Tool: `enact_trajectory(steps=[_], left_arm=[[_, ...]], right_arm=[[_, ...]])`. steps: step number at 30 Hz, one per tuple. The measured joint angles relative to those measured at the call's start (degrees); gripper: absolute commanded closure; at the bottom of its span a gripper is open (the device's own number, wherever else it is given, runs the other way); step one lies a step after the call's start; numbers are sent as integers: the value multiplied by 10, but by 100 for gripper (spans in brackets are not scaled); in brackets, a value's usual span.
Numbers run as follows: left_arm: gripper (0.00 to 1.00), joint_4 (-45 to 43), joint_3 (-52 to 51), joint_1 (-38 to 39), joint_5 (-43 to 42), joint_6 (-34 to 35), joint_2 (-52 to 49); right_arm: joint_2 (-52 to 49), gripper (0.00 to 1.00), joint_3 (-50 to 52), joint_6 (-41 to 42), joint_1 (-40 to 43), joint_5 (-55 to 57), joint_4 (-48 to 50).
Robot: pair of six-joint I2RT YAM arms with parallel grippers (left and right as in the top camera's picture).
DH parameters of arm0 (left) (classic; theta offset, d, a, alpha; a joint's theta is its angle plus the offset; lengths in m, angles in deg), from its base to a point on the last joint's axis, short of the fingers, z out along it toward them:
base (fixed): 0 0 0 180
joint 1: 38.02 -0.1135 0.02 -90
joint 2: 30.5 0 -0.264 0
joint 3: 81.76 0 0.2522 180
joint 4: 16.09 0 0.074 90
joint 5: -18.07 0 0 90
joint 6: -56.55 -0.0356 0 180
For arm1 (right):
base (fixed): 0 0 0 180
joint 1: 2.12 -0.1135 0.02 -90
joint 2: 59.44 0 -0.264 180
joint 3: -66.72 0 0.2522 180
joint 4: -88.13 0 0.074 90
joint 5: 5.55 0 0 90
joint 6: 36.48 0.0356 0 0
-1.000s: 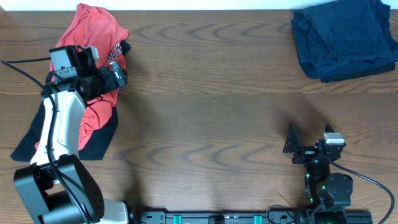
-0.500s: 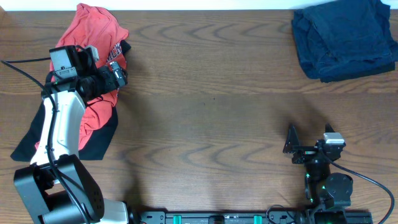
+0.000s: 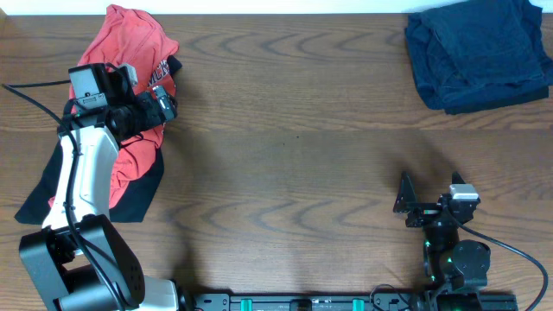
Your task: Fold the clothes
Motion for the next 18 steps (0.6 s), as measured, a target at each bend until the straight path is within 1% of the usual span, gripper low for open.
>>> enact_trajectory(steps=[4,7,13,18], left_arm=[[2,-17,-5,9,26,-8,15],[2,-44,-24,28,37,-47,57],[2,-110,-94,71,43,-134,183],[2,-183,-196,74,54,-162,297]], right_arm=[[0,1,0,0,0,0,0],[0,1,0,0,0,0,0],[0,1,0,0,0,0,0],[1,1,0,0,0,0,0]])
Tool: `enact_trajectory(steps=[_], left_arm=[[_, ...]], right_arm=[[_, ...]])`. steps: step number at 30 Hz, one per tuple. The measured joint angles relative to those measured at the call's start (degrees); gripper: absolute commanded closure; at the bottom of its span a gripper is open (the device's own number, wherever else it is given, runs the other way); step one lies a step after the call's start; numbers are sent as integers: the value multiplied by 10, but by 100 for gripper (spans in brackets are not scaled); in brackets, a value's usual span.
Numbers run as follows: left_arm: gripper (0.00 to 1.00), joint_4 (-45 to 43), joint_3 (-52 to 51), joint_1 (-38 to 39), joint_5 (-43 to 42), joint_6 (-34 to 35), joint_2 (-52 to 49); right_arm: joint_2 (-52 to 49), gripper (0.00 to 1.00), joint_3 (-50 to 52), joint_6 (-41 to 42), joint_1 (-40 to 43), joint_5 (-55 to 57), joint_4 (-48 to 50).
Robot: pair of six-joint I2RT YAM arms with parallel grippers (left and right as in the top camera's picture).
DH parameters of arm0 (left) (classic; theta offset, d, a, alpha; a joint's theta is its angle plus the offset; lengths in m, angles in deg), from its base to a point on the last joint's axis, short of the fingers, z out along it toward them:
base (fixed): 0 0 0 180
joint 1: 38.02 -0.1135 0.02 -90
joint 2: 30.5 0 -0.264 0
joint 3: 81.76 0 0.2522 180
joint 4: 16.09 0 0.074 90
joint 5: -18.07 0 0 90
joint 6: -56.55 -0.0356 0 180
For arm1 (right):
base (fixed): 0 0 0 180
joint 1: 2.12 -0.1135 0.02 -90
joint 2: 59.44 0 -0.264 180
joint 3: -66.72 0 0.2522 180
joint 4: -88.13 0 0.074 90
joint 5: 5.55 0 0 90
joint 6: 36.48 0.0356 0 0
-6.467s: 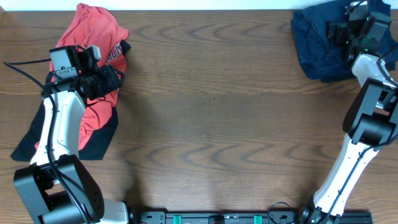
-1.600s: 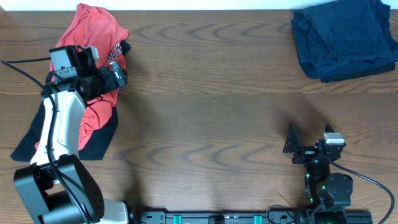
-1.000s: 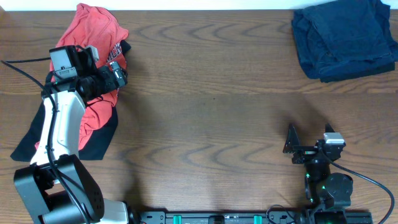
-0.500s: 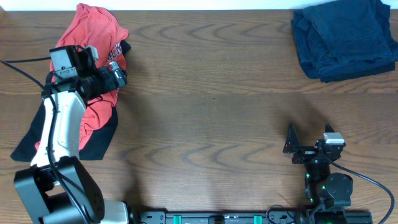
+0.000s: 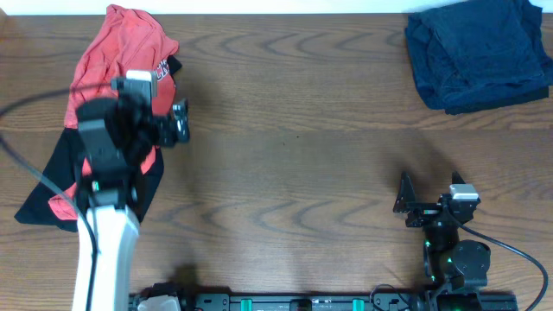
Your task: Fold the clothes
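A red and black garment (image 5: pixel 117 47) lies crumpled at the table's far left. My left arm reaches up across its lower part, hiding the middle of the cloth. The left gripper (image 5: pixel 181 123) sits at the garment's right edge, just over bare wood. Its fingers look spread, with nothing visible between them. At the near right my right gripper (image 5: pixel 403 200) is parked by its base, pointing left, and whether it is open or shut does not show.
A folded dark blue pile (image 5: pixel 477 53) rests in the far right corner. The brown wooden table (image 5: pixel 294 155) runs between the two garments. A black cable (image 5: pixel 26 104) loops over the left edge.
The left arm has swung right and turned. Its gripper was over the red cloth and is now at the garment's right edge, over wood. The right arm has not moved.
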Motion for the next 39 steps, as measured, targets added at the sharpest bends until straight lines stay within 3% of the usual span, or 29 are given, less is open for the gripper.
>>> enact_trajectory(steps=[13,28,39], left_arm=[[2,-82,-264,0,49,-5,262],[2,-161,-468,0,77,30,475],[2,-145,-478,0,94,41,524]], right_arm=[[1,1,0,0,0,0,1],[1,1,0,0,0,0,1],[1,1,1,0,0,0,1]])
